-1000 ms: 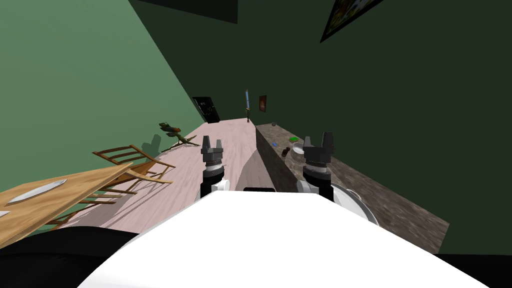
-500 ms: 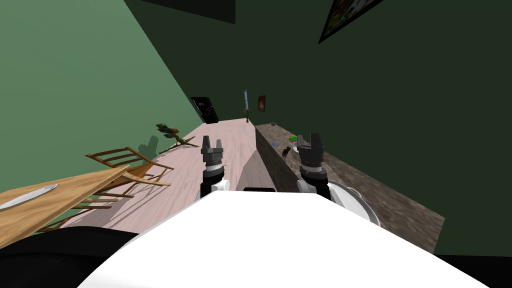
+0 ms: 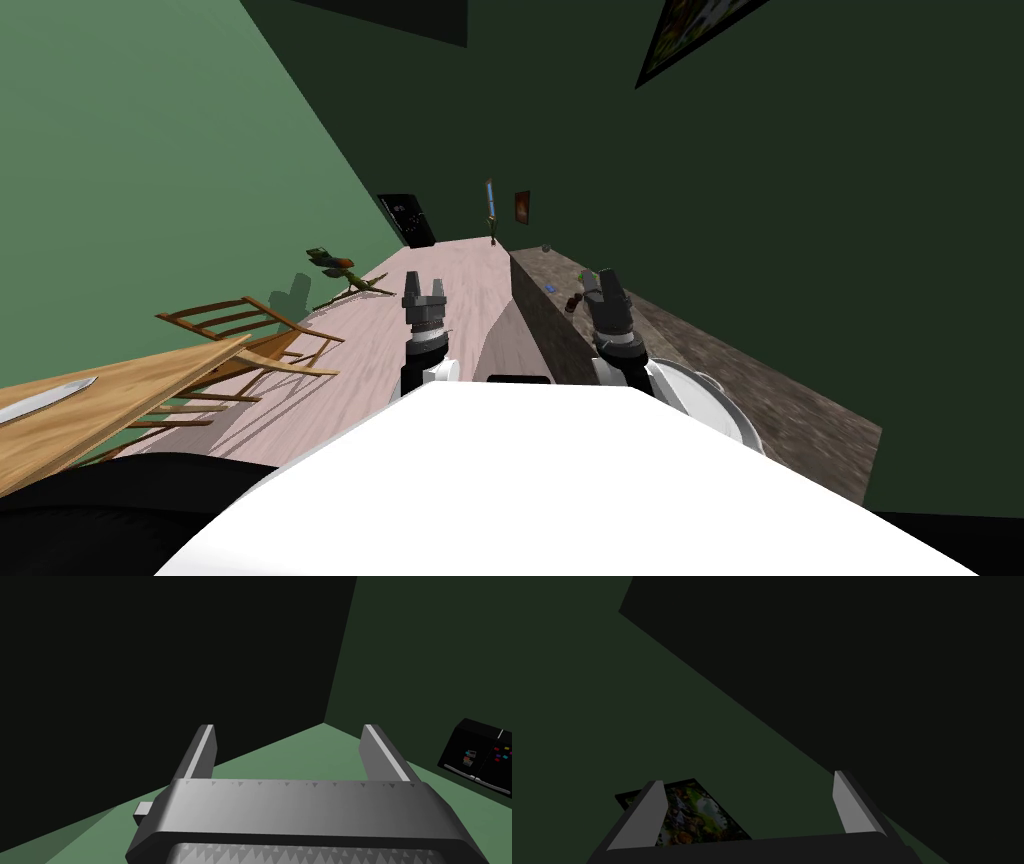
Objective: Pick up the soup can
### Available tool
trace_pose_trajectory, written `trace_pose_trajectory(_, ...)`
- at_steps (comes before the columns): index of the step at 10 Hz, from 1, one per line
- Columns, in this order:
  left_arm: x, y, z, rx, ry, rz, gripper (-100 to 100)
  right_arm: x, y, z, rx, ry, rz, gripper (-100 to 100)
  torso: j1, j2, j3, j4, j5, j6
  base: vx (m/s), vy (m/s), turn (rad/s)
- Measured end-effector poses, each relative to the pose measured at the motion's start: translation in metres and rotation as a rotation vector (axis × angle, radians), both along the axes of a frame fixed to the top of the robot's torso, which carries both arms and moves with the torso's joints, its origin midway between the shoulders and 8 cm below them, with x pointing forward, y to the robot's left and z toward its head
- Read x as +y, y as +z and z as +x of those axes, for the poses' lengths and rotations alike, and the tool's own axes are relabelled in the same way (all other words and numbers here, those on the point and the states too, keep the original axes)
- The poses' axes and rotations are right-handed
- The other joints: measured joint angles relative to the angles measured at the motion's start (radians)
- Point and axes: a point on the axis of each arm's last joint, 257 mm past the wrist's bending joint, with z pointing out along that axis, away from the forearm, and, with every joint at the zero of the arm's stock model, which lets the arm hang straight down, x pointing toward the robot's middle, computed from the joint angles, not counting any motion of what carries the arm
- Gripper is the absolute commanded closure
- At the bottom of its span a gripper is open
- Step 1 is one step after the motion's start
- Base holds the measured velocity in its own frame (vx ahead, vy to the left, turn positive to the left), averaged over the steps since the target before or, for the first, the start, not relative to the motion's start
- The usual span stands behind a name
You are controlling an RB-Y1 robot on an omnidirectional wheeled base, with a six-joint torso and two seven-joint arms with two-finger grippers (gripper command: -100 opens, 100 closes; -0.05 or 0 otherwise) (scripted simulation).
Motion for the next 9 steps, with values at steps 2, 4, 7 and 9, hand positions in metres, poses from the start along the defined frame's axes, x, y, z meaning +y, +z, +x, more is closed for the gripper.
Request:
trace_pose_trajectory(2,0.000,0.000,0.000,0.000,0.000,0.000,0,0.019,0.002,-0.007,-0.034,0.025,-0.062,-100,0.000,0.000,0.000,0.000,0.000,0.000,0.005,0.037,-0.037)
trace_pose_trajectory(4,0.000,0.000,0.000,0.000,0.000,0.000,0,0.038,-0.001,-0.011,-0.066,0.050,-0.125,-100,0.000,0.000,0.000,0.000,0.000,0.000,0.012,0.037,-0.048)
trace_pose_trajectory(7,0.000,0.000,0.000,0.000,0.000,0.000,0,0.065,-0.005,-0.019,-0.119,0.086,-0.225,-100,0.000,0.000,0.000,0.000,0.000,0.000,0.009,0.039,-0.051)
trace_pose_trajectory(9,0.000,0.000,0.000,0.000,0.000,0.000,0,0.085,-0.009,-0.027,-0.159,0.115,-0.298,-100,0.000,0.000,0.000,0.000,0.000,0.000,0.013,0.038,-0.046)
